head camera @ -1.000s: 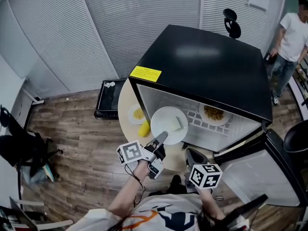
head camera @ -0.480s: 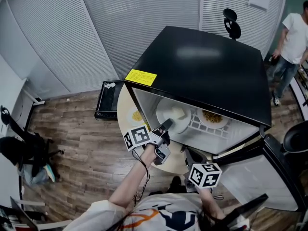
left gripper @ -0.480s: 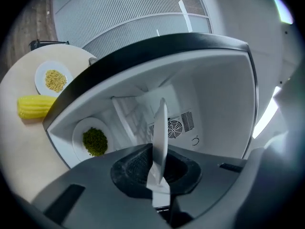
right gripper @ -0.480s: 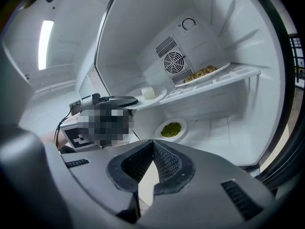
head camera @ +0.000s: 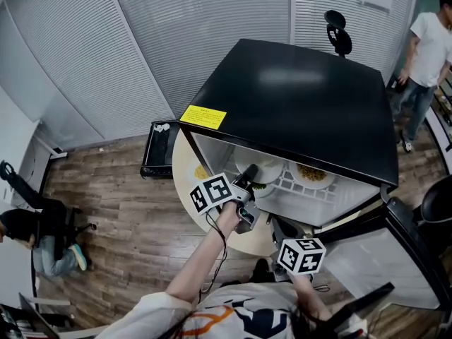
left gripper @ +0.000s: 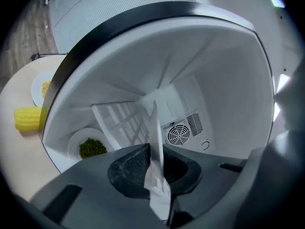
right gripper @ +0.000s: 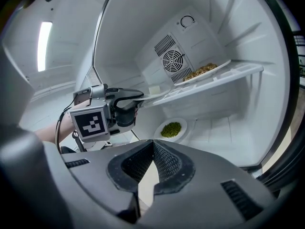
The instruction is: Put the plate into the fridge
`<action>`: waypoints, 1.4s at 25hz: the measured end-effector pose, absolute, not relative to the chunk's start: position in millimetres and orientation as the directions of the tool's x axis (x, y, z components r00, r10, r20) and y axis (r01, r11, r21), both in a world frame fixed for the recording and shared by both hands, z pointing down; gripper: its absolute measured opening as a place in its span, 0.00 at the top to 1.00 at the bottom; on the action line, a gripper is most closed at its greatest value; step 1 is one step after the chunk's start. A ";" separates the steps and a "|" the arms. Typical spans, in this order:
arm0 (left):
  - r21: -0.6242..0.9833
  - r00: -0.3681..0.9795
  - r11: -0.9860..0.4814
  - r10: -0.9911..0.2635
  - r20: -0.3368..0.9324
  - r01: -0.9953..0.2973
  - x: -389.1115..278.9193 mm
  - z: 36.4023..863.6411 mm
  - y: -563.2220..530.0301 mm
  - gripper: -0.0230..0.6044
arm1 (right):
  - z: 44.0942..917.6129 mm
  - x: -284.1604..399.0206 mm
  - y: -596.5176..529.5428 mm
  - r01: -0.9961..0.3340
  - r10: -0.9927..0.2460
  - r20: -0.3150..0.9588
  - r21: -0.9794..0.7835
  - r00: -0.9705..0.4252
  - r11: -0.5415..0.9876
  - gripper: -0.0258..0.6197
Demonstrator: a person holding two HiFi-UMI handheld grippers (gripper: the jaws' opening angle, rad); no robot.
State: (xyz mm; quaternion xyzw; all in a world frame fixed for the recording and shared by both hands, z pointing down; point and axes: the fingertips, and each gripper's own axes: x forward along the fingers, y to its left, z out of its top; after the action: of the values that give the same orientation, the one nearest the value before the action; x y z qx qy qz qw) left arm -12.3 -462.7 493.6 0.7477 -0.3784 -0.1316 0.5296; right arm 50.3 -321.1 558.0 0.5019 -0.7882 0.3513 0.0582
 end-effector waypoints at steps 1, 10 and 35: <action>0.872 0.664 -0.164 -0.715 0.217 -0.461 -12.6 492.0 -465.1 0.90 | 558.1 51.1 -321.6 -0.832 -0.751 0.444 -0.497 -0.488 0.247 0.94; 0.426 0.450 -0.271 -0.798 0.402 -0.863 -18.0 495.1 -475.9 0.79 | 559.7 51.7 -321.8 -0.823 -0.749 0.443 -0.517 -0.493 0.236 0.94; -0.228 0.309 -0.411 -0.873 0.377 -0.883 -16.7 466.6 -459.0 0.36 | 557.7 53.9 -318.4 -0.815 -0.758 0.434 -0.537 -0.488 0.217 0.94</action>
State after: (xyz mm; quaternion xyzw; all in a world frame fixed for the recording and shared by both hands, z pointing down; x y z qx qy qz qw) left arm -16.7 -459.0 466.6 0.8089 -0.5427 0.2259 0.0106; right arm 53.9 -318.4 557.7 0.5045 -0.7792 0.3698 0.0388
